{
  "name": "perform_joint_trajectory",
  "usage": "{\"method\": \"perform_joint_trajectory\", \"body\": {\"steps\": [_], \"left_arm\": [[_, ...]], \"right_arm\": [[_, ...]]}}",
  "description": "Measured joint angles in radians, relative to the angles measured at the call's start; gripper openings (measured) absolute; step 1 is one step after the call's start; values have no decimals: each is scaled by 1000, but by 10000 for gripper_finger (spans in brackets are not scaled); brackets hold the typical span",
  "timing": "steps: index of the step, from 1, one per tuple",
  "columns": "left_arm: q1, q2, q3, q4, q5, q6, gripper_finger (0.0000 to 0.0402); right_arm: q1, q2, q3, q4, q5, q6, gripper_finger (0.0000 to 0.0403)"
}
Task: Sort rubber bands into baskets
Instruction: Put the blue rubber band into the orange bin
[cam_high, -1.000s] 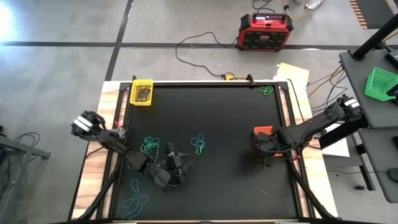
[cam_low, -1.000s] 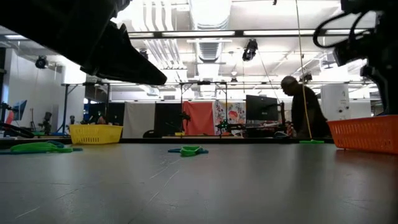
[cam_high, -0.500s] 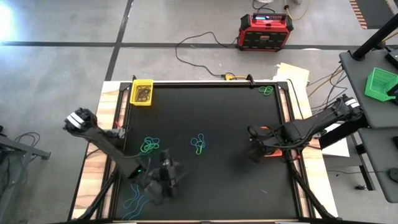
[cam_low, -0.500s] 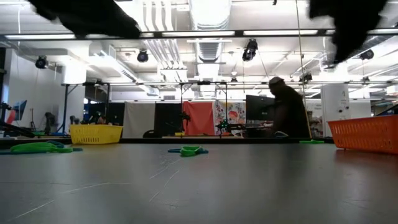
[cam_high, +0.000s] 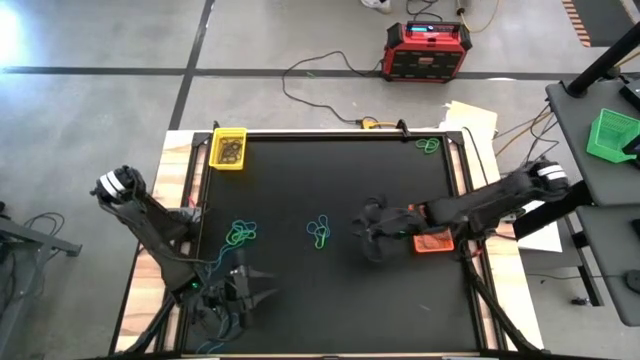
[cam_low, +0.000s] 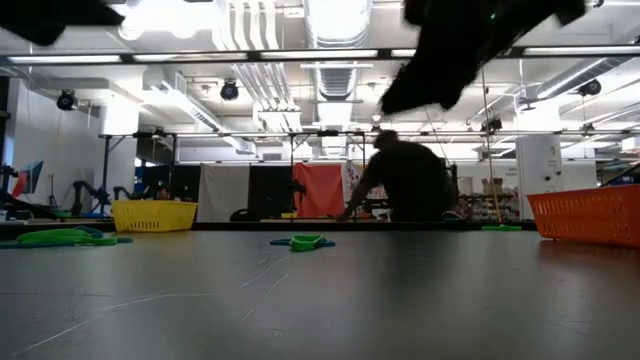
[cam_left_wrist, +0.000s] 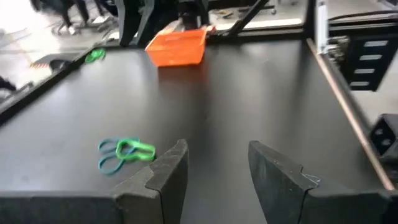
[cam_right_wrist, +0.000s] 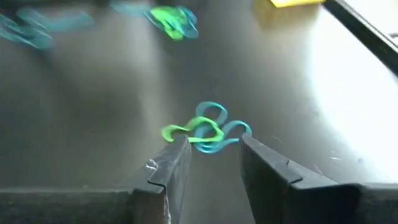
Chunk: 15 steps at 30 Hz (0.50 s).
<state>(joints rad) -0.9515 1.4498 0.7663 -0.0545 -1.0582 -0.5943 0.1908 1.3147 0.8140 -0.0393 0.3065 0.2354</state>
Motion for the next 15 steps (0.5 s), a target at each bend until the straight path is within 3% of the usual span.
{"method": "perform_joint_trajectory", "body": {"steps": [8, 15], "left_arm": [[-3, 83, -92, 13, -7, -270, 152], [-3, 154, -101, 17, -7, -361, 152]], "right_arm": [[-136, 304, 65, 68, -4, -99, 162], [-211, 532, 197, 152, -103, -64, 194]]}}
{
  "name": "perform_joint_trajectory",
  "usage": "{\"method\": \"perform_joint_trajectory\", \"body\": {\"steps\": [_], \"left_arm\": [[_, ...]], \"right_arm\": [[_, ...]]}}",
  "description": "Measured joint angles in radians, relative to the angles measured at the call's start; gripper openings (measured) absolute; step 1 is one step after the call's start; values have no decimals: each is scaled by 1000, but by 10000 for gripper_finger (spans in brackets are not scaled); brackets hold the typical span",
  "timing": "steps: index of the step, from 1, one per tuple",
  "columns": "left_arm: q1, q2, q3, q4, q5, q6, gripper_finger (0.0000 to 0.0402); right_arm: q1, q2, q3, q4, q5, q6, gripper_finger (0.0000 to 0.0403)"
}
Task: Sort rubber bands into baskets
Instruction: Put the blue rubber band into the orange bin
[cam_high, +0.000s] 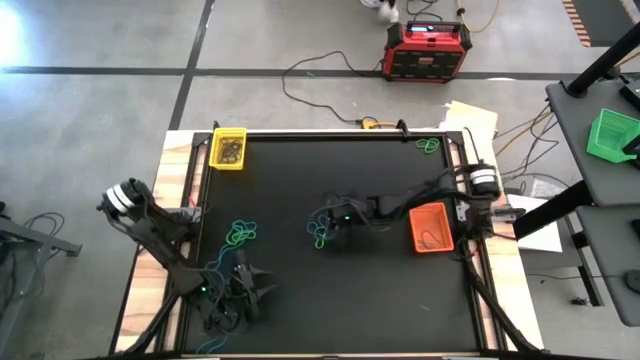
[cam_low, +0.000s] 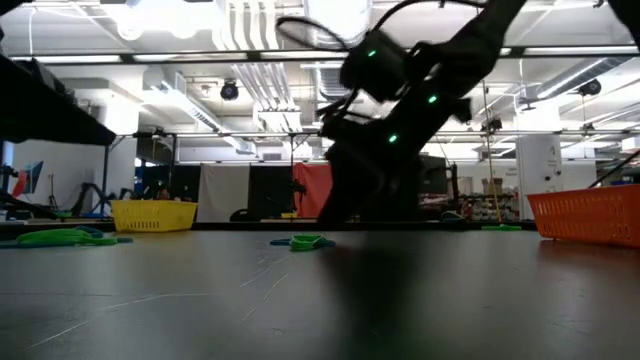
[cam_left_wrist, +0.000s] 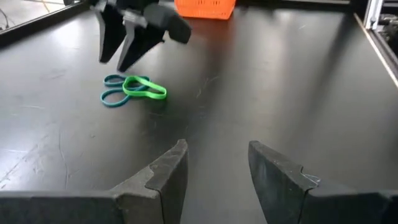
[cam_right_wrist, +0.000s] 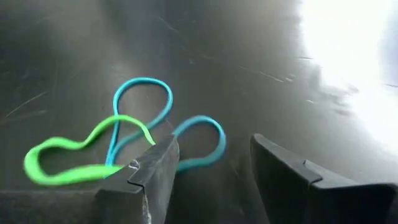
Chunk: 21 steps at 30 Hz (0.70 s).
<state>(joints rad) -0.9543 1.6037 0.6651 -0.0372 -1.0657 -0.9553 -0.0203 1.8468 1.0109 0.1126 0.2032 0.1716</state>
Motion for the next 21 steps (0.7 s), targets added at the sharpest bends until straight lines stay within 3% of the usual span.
{"method": "perform_joint_trajectory", "body": {"steps": [5, 11, 21], "left_arm": [[0, 29, 12, 0, -1, -9, 152], [0, 32, 13, -1, -1, -33, 152], [0, 32, 13, -16, -15, -26, 152]], "right_arm": [[-17, 98, 94, -5, -8, -12, 200], [-12, 144, 196, -174, -89, -8, 200], [8, 76, 196, -378, -155, -9, 195]]}}
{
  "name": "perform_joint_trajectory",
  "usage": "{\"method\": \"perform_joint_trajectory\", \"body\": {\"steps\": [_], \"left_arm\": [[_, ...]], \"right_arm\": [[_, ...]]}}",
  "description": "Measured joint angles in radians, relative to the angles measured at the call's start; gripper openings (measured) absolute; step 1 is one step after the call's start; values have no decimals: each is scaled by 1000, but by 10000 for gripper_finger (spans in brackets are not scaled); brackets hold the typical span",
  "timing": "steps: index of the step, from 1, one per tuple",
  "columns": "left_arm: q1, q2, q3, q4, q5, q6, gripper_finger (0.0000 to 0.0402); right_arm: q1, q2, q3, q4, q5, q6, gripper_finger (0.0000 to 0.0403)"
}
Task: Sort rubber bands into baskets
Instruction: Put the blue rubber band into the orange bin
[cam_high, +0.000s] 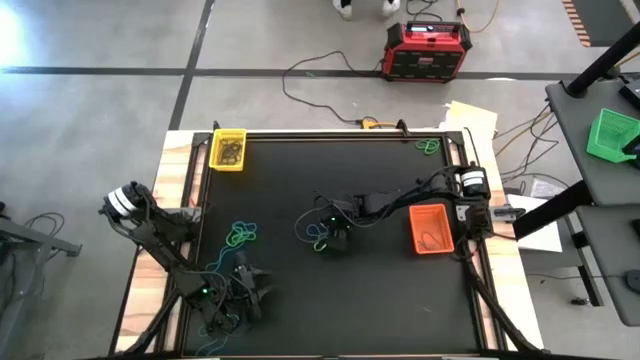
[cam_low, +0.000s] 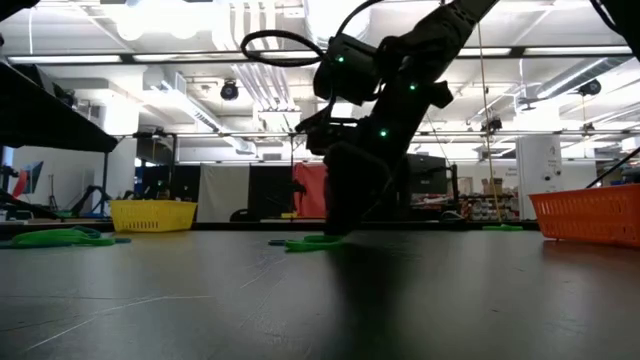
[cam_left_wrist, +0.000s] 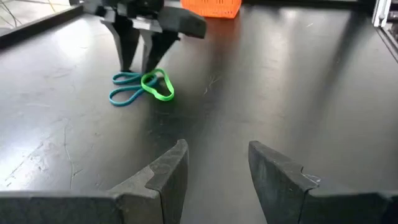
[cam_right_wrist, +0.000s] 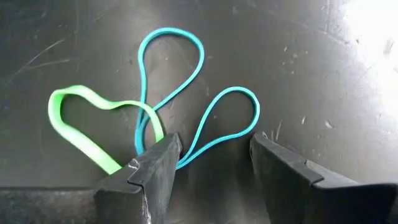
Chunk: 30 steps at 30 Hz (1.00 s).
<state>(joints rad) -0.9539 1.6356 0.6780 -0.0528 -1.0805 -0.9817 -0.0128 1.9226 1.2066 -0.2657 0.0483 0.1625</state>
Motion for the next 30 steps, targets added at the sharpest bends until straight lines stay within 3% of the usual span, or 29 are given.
{"method": "perform_joint_trajectory", "body": {"steps": [7, 18, 25, 30], "left_arm": [[0, 0, 1, 4, -85, 0, 152], [1, 0, 7, 8, -90, -7, 152], [3, 0, 11, 5, -102, 5, 152], [3, -1, 10, -9, -143, 8, 152]], "right_arm": [[-2, 17, -1, 41, 0, -18, 163], [-2, 30, 0, 70, 48, -52, 18], [0, -18, -4, 37, 63, -66, 9], [11, -75, -4, -11, 143, -82, 9]]}}
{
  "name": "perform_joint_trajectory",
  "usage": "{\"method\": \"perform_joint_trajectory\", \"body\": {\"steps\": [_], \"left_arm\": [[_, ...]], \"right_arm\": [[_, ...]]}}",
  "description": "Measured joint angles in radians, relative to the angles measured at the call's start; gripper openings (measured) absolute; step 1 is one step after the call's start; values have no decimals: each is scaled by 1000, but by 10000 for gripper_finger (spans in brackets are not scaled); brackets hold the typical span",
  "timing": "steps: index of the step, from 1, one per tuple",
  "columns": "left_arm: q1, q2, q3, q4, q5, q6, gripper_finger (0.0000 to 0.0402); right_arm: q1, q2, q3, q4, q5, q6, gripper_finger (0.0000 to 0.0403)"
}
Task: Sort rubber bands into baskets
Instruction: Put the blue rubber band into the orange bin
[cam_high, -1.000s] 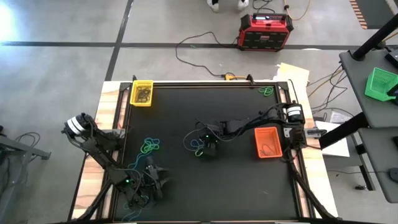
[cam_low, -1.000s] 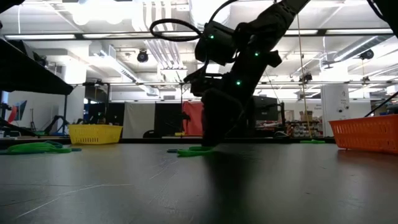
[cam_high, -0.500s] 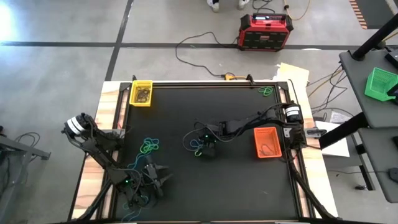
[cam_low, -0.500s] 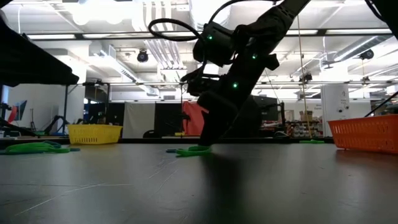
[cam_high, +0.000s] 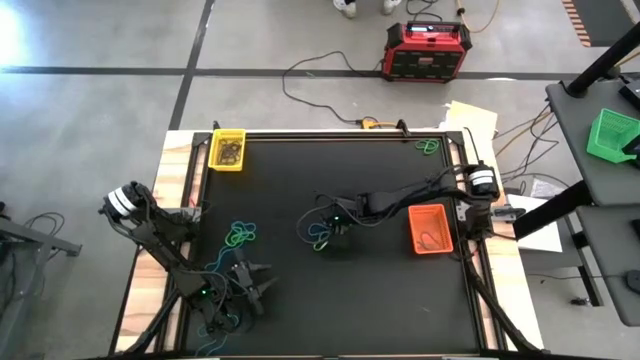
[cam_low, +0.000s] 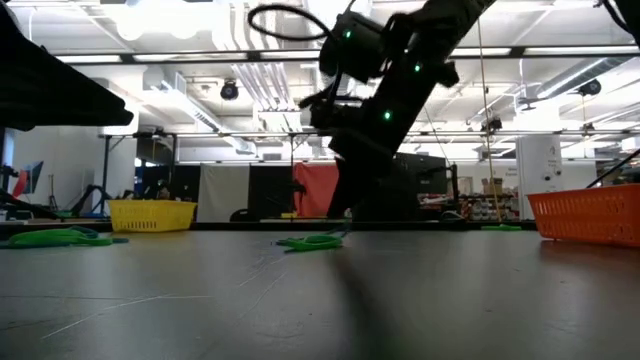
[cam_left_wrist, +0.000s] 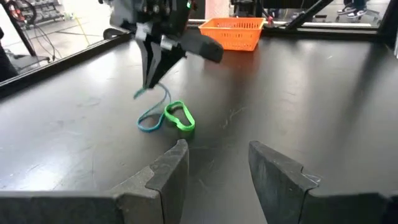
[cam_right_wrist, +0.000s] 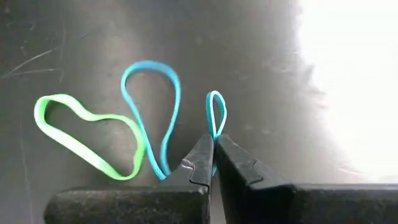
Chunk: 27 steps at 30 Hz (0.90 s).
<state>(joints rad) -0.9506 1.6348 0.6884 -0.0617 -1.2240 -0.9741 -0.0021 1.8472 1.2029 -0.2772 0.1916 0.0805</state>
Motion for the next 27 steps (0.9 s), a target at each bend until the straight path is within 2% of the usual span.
{"method": "perform_joint_trajectory", "body": {"steps": [4, 8, 11, 16, 21, 27], "left_arm": [[5, 0, 0, -7, -5, 0, 152], [6, 0, -1, -17, -80, 44, 152], [9, 0, -1, -15, -129, 135, 152], [25, 0, -1, -16, -197, 182, 152], [52, 0, -1, -53, -208, 185, 152], [97, 0, -2, -71, -208, 185, 152]], "right_arm": [[5, -58, 0, -69, 77, -23, 9], [7, -126, 0, -125, 123, -29, 9], [10, -177, -12, -142, 125, -29, 9], [25, -264, -39, -140, 123, -29, 9], [40, -353, -66, -140, 120, -29, 9], [94, -484, -120, -149, 37, -29, 9]]}}
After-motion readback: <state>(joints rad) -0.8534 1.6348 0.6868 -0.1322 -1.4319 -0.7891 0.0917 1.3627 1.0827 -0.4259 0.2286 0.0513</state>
